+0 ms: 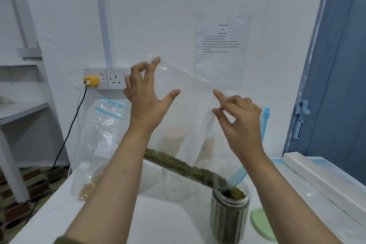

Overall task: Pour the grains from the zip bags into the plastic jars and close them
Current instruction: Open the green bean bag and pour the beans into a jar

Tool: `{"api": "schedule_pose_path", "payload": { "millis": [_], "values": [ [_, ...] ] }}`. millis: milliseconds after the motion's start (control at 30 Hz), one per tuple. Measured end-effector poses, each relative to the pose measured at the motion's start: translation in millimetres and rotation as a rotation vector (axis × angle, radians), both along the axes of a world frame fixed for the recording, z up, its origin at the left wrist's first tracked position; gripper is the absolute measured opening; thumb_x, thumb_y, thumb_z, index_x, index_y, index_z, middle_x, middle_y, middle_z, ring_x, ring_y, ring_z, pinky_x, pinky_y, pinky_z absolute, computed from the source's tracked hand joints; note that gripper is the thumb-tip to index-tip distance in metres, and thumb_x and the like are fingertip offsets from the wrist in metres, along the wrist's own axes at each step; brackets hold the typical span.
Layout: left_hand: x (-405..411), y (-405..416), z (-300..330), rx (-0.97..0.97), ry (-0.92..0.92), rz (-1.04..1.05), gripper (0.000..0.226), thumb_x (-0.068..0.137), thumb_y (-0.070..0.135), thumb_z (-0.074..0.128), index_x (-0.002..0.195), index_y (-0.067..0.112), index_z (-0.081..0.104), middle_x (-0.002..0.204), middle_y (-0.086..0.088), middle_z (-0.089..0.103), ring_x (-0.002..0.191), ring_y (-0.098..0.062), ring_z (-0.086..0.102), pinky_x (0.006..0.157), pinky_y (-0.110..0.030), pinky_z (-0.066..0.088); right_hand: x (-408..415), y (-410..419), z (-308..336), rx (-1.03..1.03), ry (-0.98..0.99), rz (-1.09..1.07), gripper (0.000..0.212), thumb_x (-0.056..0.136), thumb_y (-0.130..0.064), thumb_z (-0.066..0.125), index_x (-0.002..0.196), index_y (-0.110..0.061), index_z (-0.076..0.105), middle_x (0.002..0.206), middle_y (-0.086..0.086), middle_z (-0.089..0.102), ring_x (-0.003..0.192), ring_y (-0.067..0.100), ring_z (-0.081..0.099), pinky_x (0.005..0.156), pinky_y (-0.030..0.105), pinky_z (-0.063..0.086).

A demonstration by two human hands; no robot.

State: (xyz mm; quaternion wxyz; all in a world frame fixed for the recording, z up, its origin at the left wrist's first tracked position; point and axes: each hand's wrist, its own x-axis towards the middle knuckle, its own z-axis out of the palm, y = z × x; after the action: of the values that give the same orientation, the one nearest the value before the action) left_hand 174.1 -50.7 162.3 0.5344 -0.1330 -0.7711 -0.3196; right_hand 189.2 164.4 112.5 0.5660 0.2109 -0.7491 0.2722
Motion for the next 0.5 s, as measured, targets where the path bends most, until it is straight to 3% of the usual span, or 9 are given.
{"api": "schedule_pose_path", "payload": {
  "millis": [333,500],
  "values": [
    [-0.1,-0.8,5.5,-0.018,0.016,-0.01,0.08,0.079,0.045,0.078,0.147,0.027,0.041,0.135,-0.003,0.037,0.12,-0.019,0.034,0.098,-0.029,0.02,0.7,0.4,2.5,-0.014,-0.031,0.019,0.042,0.091,-0.015,0.07,0.132,-0.02,0.063,0.091,-0.002,0.066,0.088,0.019,0.056,0.084,0.042,0.037],
    [1.2,0.1,7.8,-0.028,0.026,-0.022,0.08,0.079,0.046,0.077,0.147,0.028,0.041,0.135,-0.003,0.037,0.121,-0.021,0.037,0.094,-0.015,0.016,2.3,2.0,3.6,-0.014,-0.03,0.018,0.042,0.091,-0.017,0.067,0.132,-0.021,0.062,0.09,-0.002,0.065,0.087,0.019,0.055,0.083,0.041,0.036]
  ]
}}
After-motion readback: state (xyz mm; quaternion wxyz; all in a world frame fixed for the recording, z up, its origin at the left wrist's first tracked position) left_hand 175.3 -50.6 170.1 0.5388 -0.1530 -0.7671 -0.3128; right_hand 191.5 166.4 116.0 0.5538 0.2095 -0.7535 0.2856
